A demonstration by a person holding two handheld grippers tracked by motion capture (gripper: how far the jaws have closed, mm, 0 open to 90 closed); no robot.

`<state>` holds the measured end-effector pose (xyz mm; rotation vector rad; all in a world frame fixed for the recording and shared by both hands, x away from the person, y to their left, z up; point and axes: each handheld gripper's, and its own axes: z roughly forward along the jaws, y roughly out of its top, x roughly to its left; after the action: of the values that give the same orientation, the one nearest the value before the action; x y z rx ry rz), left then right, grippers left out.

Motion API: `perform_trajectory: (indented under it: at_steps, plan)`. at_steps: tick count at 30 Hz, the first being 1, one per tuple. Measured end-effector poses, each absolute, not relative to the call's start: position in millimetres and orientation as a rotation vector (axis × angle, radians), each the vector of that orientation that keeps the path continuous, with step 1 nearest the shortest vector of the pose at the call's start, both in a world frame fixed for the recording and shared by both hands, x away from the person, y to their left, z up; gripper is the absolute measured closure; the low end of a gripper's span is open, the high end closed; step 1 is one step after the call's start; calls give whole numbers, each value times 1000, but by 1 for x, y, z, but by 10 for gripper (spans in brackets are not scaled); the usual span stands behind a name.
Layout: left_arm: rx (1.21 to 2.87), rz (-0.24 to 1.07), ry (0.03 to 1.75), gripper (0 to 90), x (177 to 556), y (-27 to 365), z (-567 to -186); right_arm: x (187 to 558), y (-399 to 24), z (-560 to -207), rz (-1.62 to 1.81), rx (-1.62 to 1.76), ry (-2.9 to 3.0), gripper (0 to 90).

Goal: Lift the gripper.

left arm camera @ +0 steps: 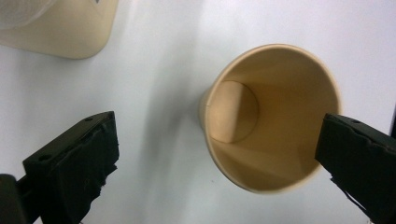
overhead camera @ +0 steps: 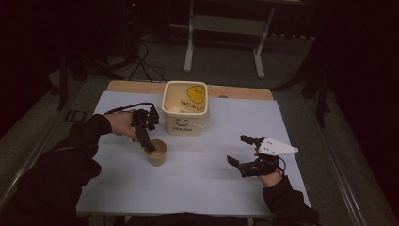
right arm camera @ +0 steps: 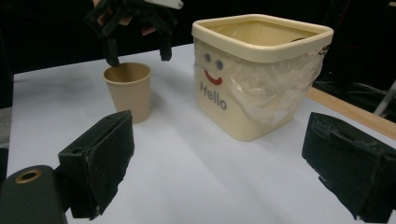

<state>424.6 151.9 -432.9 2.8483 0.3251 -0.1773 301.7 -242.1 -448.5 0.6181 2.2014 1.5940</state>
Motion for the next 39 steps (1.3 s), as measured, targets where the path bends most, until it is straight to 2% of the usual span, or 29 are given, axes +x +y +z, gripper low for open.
perform_trajectory:
  at_steps: [39]
  plan:
    - [2887, -108, 328, 6, 412, 154, -355, 303, -240, -449, 1603, 604, 2226, 91]
